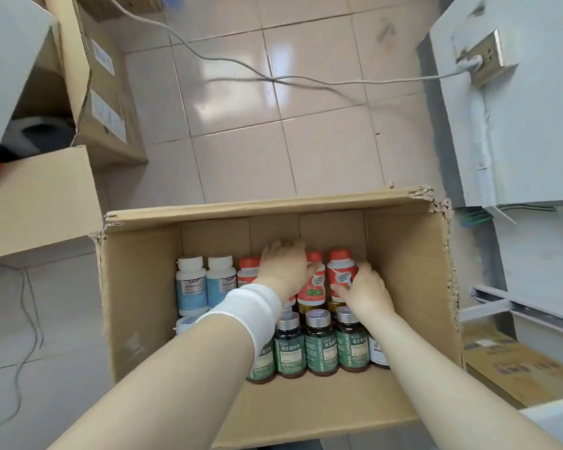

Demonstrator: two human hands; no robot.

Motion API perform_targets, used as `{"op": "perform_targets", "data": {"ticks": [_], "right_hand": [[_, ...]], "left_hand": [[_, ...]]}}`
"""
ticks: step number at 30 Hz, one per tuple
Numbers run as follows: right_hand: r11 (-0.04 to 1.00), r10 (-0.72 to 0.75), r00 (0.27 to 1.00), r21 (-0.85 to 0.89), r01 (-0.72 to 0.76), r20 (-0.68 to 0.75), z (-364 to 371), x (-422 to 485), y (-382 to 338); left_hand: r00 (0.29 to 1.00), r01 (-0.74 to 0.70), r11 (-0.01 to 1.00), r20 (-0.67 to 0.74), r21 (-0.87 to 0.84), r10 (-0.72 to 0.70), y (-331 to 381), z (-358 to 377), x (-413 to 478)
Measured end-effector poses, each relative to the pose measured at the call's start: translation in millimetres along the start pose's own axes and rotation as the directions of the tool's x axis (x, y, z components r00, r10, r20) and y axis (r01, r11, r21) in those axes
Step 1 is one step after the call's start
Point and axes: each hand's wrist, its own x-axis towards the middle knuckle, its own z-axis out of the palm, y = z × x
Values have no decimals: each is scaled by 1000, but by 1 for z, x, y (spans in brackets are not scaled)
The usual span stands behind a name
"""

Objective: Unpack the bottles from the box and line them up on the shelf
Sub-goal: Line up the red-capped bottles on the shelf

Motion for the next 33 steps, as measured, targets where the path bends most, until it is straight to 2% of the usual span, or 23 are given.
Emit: {"op": "perform_targets", "data": {"ticks": [7,13,17,21,24,27,33], "right_hand": [[999,9,1000,33,-9,-1,1,12,4],[993,-74,993,86,82,-89,-15,-13,15],[971,-122,974,179,157,-188,-40,-61,20],[925,-115,963,329,193,-244,-63,-131,27],[820,-69,961,534,207,-267,-67,-200,38],[655,-72,947,702,281,-312,-53,-285,50],[364,25,904,846,389,-426,-9,-425,80]], "left_hand": [[999,34,993,19,-115,-32,4,-5,16],[997,-56,958,-65,-280,39,6,-16,-10],[964,-196,867,-250,-457,86,6,-45,-64],[934,-324,719,-326,-614,143,5,-75,-133],[897,-431,645,-375,-631,233,8,-91,-193],[838,-544,583,-425,-603,342,11,-100,-259],[725,-685,488,-436,-542,533,30,-108,-391]]}}
